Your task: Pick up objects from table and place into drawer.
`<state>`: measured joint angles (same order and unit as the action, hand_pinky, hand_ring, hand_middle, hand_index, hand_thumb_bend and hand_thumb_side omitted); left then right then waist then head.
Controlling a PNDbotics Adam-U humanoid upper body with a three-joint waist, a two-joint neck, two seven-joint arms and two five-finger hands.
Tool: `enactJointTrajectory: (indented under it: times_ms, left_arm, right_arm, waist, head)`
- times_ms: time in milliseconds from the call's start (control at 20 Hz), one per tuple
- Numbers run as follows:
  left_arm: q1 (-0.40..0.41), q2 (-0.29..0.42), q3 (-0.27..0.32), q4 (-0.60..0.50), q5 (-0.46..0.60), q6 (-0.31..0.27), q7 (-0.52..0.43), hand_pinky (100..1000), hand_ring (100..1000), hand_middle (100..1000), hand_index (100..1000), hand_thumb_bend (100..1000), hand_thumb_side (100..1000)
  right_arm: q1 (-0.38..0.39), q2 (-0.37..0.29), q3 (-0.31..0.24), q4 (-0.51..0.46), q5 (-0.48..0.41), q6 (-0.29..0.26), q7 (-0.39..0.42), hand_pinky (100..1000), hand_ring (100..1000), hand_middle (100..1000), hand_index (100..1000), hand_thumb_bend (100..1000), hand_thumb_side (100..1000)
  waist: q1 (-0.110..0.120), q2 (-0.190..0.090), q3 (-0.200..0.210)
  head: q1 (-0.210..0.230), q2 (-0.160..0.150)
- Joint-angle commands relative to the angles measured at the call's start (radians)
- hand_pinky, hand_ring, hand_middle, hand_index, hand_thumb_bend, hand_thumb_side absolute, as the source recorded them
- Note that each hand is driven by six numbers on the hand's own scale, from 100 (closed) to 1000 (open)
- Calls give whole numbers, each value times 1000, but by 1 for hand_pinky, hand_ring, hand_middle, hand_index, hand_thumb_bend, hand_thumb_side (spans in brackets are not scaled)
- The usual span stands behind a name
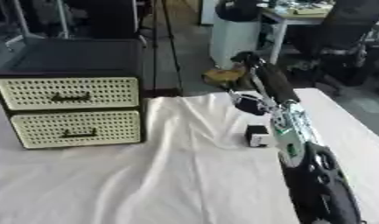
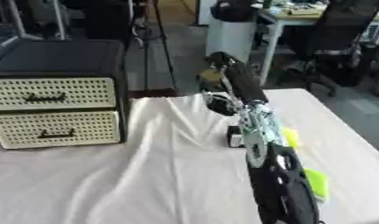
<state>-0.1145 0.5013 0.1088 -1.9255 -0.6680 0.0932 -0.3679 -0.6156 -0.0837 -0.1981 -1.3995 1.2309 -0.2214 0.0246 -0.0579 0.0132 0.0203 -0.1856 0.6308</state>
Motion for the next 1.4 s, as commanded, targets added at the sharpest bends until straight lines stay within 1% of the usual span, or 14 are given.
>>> enactJointTrajectory:
  times_ms: [50, 300, 350, 400, 500, 550, 700, 850, 950, 1050, 1150, 1400]
  left_arm:
    - [-10, 20, 5, -20, -3, -4, -8, 100, 100, 100, 539, 590, 1000]
    - [-45, 36, -27, -7, -22, -26, -34, 100, 100, 100, 556, 599, 1000]
    - [-59, 40, -37, -2, -28, -32, -41, 100, 100, 100, 566, 631, 1000]
    - [-74, 45, -48, 6, -33, -39, -49, 100, 100, 100, 571, 599, 1000]
    - [-112, 55, -73, 30, -41, -56, -70, 100, 100, 100, 588, 592, 1000]
    - [-132, 58, -89, 47, -46, -66, -88, 100, 100, 100, 610, 580, 1000]
    - [-194, 65, -133, 112, -58, -94, -139, 100, 100, 100, 639, 576, 1000]
    - [-267, 65, -169, 200, -92, -104, -156, 100, 100, 100, 665, 555, 1000]
    - [-324, 60, -196, 278, -140, -103, -148, 100, 100, 100, 698, 556, 1000]
    - [-376, 50, -222, 360, -199, -106, -120, 100, 100, 100, 730, 559, 1000]
    - [-429, 33, -246, 450, -254, -115, -87, 100, 100, 100, 737, 562, 1000]
    - [-530, -24, -272, 651, -337, -143, -22, 100, 100, 100, 748, 571, 1000]
  right_arm:
    - [-15, -18, -6, -23, 5, -4, 1, 843, 896, 849, 869, 186, 171]
    - [-12, -17, -4, -20, 2, -10, 2, 843, 897, 850, 870, 186, 198]
    - [-12, -16, -3, -20, 2, -12, 2, 843, 897, 850, 871, 183, 203]
    - [-12, -15, -3, -20, 1, -13, 2, 843, 897, 850, 871, 183, 203]
    - [-12, -14, -1, -19, 0, -16, 2, 843, 897, 850, 871, 179, 206]
    - [-11, -13, 0, -19, 0, -17, 1, 843, 897, 850, 872, 177, 208]
    - [-10, -10, 3, -17, -2, -22, 2, 843, 897, 851, 872, 174, 209]
    - [-10, -8, 5, -15, -3, -25, 1, 843, 897, 851, 873, 164, 217]
    - [-10, -6, 6, -15, -4, -27, 0, 843, 897, 851, 873, 161, 218]
    - [-9, -4, 8, -14, -5, -30, -1, 843, 897, 851, 873, 160, 219]
    - [-8, -1, 10, -13, -7, -32, -2, 843, 897, 851, 874, 144, 227]
    - [-10, 6, 14, -12, -12, -40, -7, 843, 896, 852, 874, 140, 232]
  waist:
    - [5, -8, -1]
    - [6, -10, -5]
    - [6, -10, -6]
    - [6, -10, -7]
    - [6, -11, -10]
    - [7, -11, -12]
    - [7, -11, -17]
    - [5, -13, -23]
    - [5, -14, -27]
    - [4, -15, -31]
    - [3, -16, -35]
    - [-3, -15, -46]
  head:
    - [2, 4]
    - [7, 4]
    - [9, 4]
    - [10, 4]
    - [14, 4]
    - [16, 4]
    - [18, 6]
    - [23, 9]
    - [27, 10]
    - [30, 12]
    - [34, 13]
    - [42, 18]
